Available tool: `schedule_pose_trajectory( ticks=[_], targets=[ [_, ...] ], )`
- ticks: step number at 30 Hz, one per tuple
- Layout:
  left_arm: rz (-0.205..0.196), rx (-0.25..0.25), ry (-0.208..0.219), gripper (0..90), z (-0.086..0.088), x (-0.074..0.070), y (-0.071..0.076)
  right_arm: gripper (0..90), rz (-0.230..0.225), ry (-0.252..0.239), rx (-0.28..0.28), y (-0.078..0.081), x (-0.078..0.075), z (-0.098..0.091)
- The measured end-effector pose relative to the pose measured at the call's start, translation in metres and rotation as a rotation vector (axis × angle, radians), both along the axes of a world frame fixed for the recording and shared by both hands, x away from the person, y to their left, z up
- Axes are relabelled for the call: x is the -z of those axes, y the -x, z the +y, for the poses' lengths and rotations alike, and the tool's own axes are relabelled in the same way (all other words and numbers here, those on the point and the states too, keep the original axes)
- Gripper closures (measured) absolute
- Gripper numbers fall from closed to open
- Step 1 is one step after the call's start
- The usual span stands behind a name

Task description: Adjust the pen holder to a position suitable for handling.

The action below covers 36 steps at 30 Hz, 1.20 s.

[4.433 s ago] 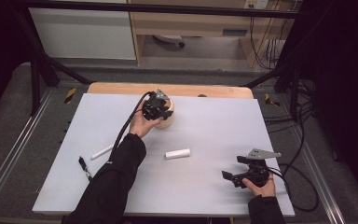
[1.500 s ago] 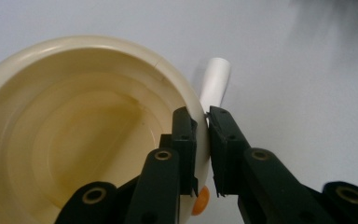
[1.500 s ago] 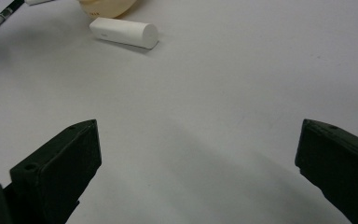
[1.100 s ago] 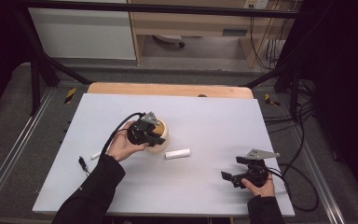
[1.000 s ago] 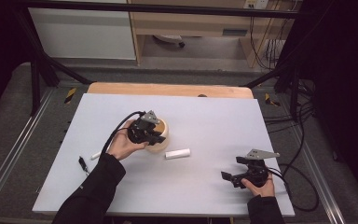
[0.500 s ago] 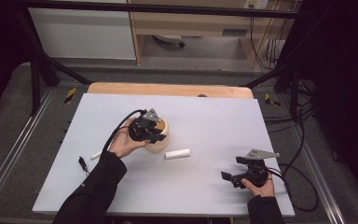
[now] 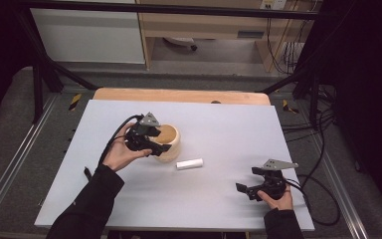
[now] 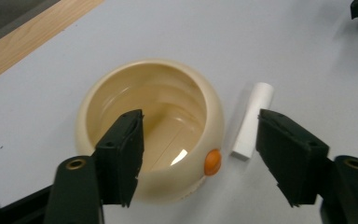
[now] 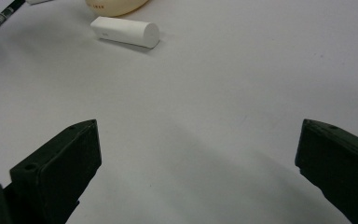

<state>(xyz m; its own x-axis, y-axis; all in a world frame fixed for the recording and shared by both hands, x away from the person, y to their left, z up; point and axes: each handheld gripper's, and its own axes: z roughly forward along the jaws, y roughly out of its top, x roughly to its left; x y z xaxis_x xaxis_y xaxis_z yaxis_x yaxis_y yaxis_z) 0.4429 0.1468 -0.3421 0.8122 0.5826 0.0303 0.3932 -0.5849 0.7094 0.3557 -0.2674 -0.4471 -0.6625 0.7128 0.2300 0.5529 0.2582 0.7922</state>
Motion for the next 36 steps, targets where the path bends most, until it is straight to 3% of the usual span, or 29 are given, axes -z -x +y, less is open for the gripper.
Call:
schedule_pose_trajectory(
  ticks=[10,22,30,36],
  targets=[
    [-0.011,-0.088,0.016,12.0,0.036,0.004,0.015,0.9,0.001,0.005,-0.001,0.000,0.000,0.000],
    [0.007,-0.156,0.032,4.8,0.077,0.026,0.039,0.9,0.006,0.007,0.003,0.000,0.001,0.001],
    [0.035,-0.138,0.049,4.4,0.081,0.045,0.055,0.9,0.007,0.007,0.002,-0.001,0.001,0.001],
    [0.030,-0.097,0.047,4.5,0.069,0.047,0.062,0.9,0.006,0.013,0.005,-0.001,0.001,0.001]
  ],
)
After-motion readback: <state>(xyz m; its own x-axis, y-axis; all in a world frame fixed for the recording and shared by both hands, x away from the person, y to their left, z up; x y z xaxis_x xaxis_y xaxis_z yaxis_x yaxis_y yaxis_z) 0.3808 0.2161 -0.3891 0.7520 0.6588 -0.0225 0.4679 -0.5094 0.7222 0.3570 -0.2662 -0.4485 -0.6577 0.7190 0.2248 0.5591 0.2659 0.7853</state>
